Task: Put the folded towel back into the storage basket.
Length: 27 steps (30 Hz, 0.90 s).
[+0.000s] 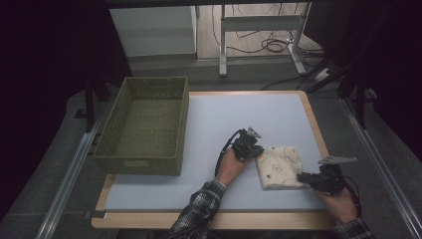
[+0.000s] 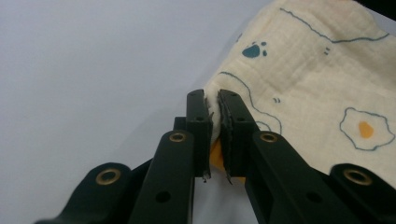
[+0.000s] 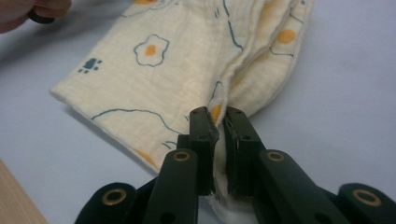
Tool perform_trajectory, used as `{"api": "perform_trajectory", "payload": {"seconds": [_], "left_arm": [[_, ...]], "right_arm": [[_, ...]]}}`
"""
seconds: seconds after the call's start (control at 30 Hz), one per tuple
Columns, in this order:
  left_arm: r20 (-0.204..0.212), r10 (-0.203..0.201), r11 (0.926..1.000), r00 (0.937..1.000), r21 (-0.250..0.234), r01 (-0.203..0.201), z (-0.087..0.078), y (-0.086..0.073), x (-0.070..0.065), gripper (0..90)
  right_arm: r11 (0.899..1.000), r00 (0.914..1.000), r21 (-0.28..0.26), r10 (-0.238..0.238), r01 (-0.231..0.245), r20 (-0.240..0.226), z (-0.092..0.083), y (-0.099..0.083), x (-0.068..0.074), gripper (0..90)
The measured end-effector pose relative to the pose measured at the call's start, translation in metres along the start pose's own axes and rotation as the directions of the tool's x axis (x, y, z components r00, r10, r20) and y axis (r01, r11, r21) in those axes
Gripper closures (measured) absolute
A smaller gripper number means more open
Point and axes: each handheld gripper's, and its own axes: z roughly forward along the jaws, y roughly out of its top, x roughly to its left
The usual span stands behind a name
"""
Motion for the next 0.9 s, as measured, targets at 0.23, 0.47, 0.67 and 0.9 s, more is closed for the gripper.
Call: {"api": "perform_trajectory", "payload": {"seconds": [0.23,0.47,0.67,0.9], "left_arm": [[-0.023,0.023,0.9993,0.9995,-0.029,-0.024,-0.012,0.005,0.000,83.9],[-0.039,0.039,0.9984,0.9985,-0.038,-0.041,-0.020,0.005,0.002,83.9],[-0.050,0.033,0.9982,0.9982,-0.049,-0.035,-0.030,0.004,0.006,83.9],[-0.076,0.051,0.9969,0.9958,-0.056,-0.056,-0.042,0.006,0.009,83.8]], "right_arm": [[0.999,0.9997,-0.026,-0.020,0.020,-0.013,-0.004,0.005,0.007,82.4],[0.998,0.9986,-0.044,-0.050,0.049,-0.016,-0.005,0.012,0.015,82.4],[0.996,0.9971,-0.059,-0.071,0.070,-0.028,-0.005,0.020,0.021,82.4],[0.993,0.9948,-0.071,-0.096,0.093,-0.034,-0.004,0.028,0.030,82.2]]}}
